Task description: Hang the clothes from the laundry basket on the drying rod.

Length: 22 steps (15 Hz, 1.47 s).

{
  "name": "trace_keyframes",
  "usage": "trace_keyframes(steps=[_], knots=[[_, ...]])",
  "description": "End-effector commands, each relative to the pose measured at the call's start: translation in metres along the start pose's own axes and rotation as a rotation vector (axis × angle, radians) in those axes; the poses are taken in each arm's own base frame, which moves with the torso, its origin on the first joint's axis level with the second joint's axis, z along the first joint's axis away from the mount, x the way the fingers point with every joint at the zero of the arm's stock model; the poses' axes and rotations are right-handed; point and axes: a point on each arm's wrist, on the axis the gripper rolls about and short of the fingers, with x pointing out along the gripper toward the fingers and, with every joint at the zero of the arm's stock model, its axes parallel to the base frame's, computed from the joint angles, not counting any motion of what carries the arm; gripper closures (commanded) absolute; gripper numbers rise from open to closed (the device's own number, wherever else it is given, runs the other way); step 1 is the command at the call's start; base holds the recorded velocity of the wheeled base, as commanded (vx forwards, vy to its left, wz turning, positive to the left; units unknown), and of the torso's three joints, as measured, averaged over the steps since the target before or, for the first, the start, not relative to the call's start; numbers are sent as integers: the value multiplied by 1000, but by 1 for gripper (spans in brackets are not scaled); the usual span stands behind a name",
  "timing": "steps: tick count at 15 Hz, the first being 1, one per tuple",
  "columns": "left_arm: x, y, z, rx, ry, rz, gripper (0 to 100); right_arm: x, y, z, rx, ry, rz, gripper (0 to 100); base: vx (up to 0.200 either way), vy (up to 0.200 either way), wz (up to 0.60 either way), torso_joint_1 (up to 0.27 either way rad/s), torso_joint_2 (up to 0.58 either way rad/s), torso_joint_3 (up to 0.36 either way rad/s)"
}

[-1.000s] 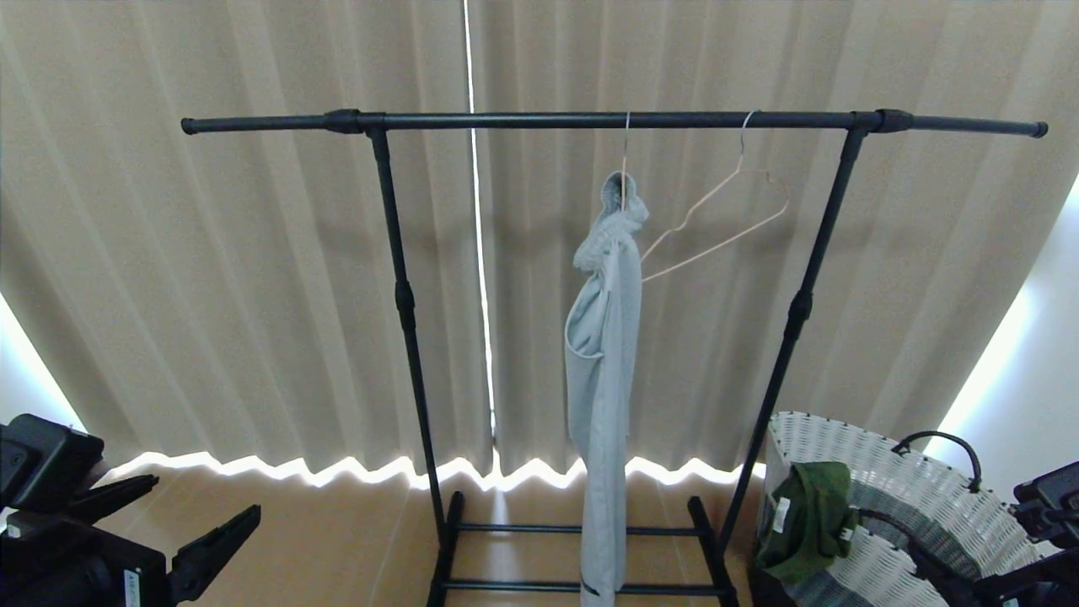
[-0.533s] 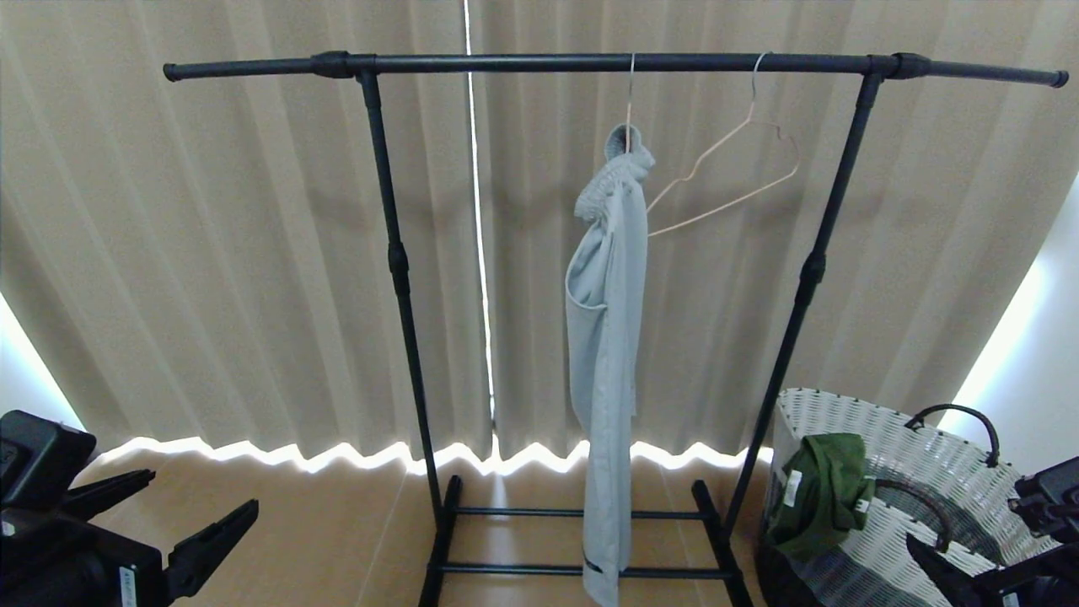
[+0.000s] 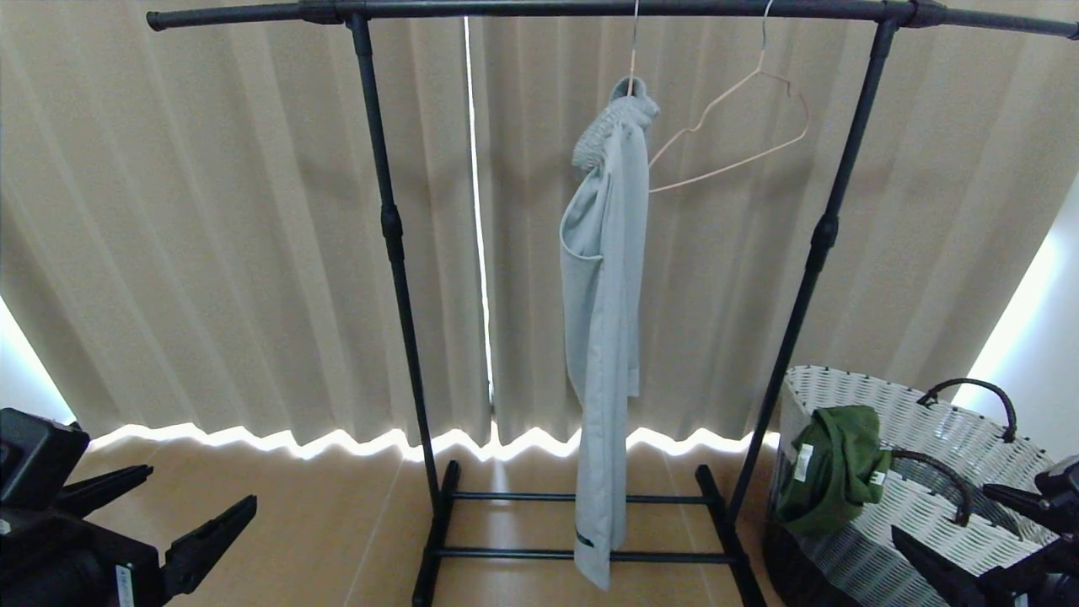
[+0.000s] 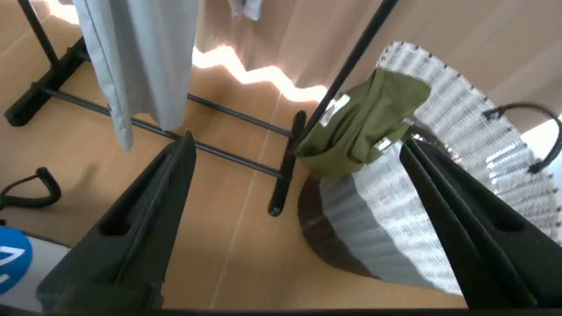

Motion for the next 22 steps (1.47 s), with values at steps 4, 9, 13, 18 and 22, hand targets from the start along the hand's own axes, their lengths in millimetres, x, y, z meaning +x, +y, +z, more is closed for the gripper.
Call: trace_keyframes(steps=[4,9,13,18,22], knots=[[-1,0,1,0,-10,0,0,13,-5,4,84,62,-21,0,0,0,0,-1,27,25],[-1,0,2,3,-12,1,0,17,-8,5,92,84,-103,0,0,0,0,0,0,0],[0,0,2,13,-9,1,0,16,-7,4,91,87,-104,0,0,0,0,0,0,0],[-1,0,0,12,-5,2,0,16,-7,4,91,85,-104,0,0,-160,0,2,1,1],[-1,0,0,13,-4,1,0,15,-7,3,90,90,-103,0,0,-200,0,4,4,5]])
